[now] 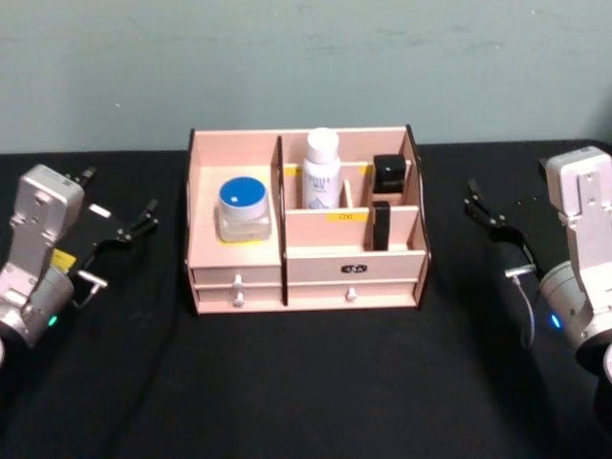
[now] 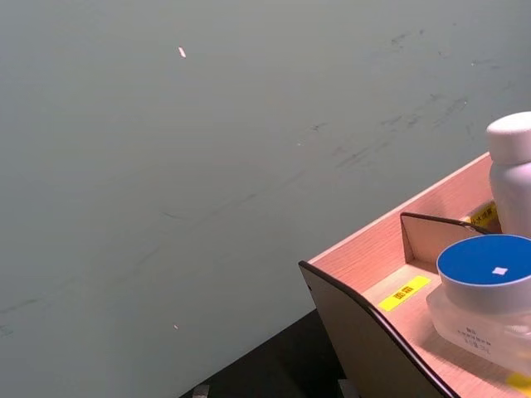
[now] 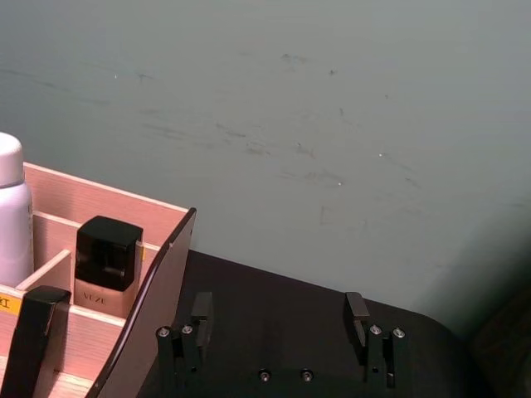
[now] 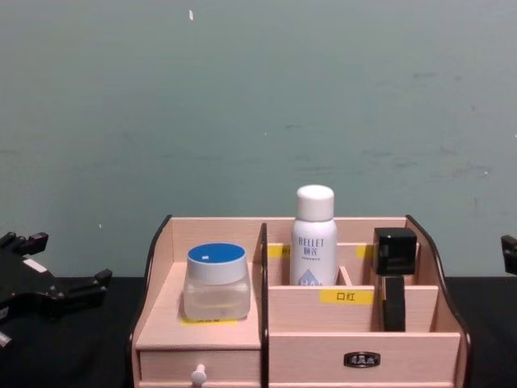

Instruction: Pick up the facial cleanser and watermelon frost from the table and place them into the tiered storage box.

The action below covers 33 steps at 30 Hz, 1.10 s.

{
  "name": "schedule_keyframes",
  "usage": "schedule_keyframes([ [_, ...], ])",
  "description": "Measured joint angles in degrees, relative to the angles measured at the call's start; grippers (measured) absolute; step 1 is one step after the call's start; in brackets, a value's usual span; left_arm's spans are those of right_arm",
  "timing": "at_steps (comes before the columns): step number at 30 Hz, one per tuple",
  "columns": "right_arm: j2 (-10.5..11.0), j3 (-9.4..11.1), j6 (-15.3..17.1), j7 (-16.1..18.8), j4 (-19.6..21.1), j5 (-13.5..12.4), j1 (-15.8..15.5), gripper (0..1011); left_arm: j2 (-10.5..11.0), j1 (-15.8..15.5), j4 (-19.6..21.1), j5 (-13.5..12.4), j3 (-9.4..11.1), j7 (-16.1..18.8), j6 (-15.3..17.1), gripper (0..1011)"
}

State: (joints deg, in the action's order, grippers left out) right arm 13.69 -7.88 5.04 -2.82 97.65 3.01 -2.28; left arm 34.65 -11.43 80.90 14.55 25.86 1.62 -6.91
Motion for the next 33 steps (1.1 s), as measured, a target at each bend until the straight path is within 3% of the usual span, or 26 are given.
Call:
schedule_keyframes([
  [33,0.3,0.0,-0.3,0.0,0.3,0.0,0.3,1003,0.0,0.0,0.0,0.0,0.0,0.0,0.0,1001],
])
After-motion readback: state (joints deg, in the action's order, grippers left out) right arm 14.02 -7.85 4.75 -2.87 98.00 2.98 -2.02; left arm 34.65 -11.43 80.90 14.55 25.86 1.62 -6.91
